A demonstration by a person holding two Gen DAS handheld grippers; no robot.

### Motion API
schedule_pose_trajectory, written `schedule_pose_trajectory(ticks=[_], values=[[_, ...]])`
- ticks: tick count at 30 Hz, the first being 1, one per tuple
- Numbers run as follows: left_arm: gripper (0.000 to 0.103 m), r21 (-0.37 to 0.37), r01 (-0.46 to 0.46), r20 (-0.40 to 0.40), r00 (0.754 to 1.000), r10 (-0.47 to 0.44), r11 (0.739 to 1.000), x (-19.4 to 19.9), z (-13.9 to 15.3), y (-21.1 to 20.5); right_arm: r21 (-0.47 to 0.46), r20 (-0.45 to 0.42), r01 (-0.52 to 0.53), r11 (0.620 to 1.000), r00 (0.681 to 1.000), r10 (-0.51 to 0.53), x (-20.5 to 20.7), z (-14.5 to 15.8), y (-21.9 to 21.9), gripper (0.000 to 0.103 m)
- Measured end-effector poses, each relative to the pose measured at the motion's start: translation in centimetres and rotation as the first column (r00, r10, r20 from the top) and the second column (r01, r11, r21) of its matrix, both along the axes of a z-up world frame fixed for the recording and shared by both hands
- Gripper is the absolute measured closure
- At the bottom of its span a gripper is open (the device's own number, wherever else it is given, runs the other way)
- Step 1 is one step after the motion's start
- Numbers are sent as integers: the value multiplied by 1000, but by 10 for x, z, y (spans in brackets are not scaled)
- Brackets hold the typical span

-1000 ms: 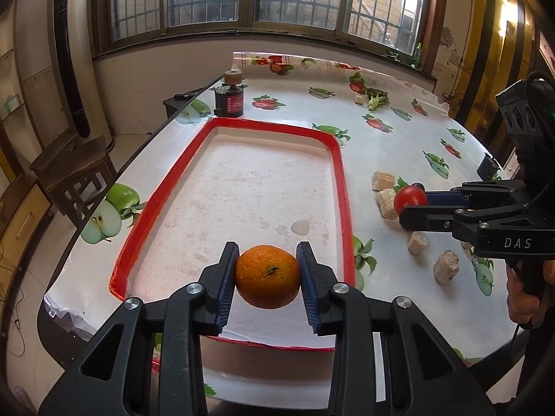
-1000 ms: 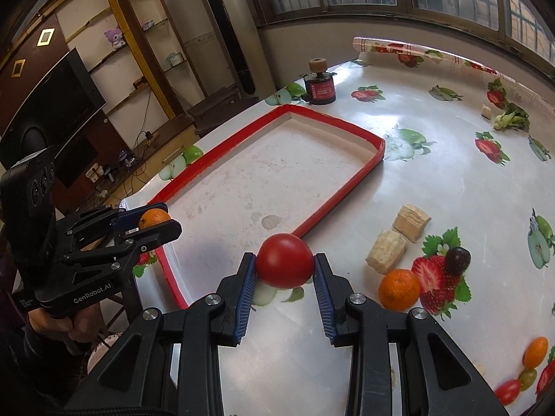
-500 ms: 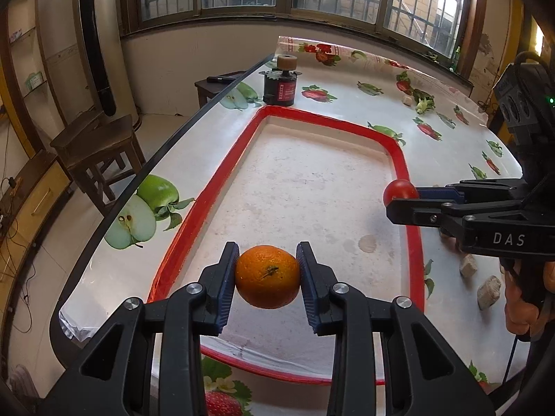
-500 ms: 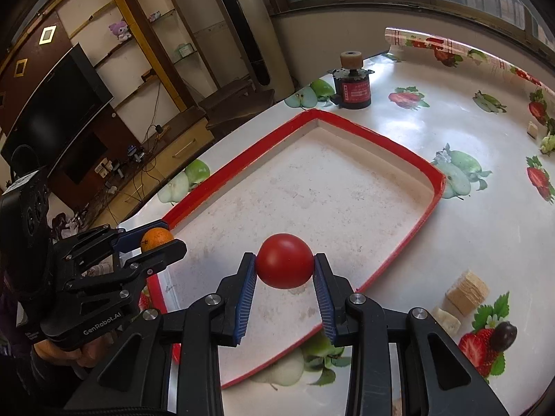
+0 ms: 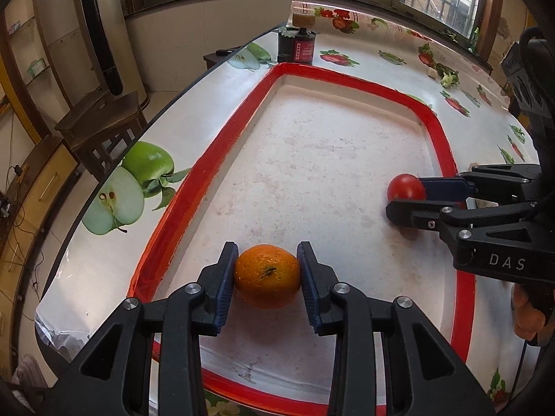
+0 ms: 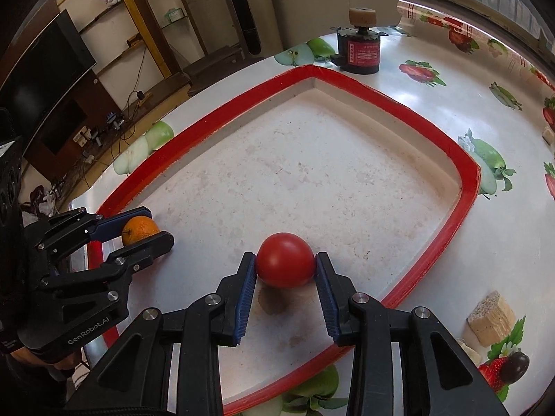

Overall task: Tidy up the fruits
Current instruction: 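Carry the orange and tomato into the red tray and release both, then move both tools back to the fruits beside the tray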

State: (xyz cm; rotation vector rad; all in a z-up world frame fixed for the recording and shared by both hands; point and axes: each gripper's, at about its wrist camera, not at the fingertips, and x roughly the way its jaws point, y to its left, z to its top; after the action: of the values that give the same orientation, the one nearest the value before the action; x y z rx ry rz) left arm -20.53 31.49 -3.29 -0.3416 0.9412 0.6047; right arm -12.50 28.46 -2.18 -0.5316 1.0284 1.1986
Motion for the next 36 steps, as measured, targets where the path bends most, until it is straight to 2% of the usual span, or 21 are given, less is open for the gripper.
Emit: schedule_pose_trajectory(ticks=[2, 3, 5, 6, 16, 19, 29, 36], values=[[67, 0, -3, -2, 1000, 3, 1000, -1, 1, 0, 1, -13, -8, 1000, 1000, 8, 0, 0, 0, 58], [59, 4, -7, -1, 1000, 7, 1000, -2, 3, -1, 3, -15, -10, 1000, 1000, 10, -1, 1, 0, 52], [49, 18, -13, 9, 1000, 13, 1000, -5, 7, -2, 10, -1, -4, 1000, 1000, 4, -2, 6, -3, 45], [48, 25, -16, 13, 1000, 16, 1000, -6, 9, -3, 19, 5, -3, 1000, 1000, 3, -2, 9, -4, 43], [48, 28, -23, 35, 999, 22, 999, -15, 21, -10, 92, 21, 24, 995, 999, -26, -4, 44, -40, 41], [48, 38, -11, 45, 999, 10, 999, -14, 27, -18, 113, 19, 46, 993, 999, -48, -2, 52, -55, 37], [48, 61, 53, 76, 995, -58, 997, -5, 46, -47, 152, 15, 131, 980, 991, -135, 8, 65, -117, 36], [49, 52, 127, 96, 987, -131, 991, 10, 53, -72, 176, -1, 240, 955, 970, -243, 25, 70, -171, 35]])
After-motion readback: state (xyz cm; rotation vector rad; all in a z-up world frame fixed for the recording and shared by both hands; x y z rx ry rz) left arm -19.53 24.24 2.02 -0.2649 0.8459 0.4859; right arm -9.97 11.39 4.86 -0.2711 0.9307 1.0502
